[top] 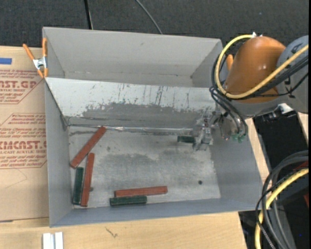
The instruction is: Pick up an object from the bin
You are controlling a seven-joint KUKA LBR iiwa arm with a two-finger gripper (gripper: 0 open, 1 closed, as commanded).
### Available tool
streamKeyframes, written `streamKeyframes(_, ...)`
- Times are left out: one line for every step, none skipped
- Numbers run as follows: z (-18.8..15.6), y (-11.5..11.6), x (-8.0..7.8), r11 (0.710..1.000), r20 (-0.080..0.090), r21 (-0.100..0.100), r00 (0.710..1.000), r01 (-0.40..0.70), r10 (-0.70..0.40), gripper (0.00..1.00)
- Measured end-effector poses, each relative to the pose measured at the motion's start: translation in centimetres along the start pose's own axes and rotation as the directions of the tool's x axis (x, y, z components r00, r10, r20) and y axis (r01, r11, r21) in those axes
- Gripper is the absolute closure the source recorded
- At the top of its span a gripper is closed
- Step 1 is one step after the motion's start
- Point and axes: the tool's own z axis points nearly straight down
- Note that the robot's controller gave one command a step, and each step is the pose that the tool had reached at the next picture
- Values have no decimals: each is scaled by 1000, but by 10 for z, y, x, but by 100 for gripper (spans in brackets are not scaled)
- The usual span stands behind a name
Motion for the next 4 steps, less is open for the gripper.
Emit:
streamKeyframes(0,0,0,1000,0,0,1000,0,0,100)
streamKeyframes(0,0,0,1000,0,0,1000,0,0,100)
streamKeyframes(0,0,0,1000,0,0,1000,0,0,100)
streamKeyframes(0,0,0,1000,0,0,1000,0,0,100)
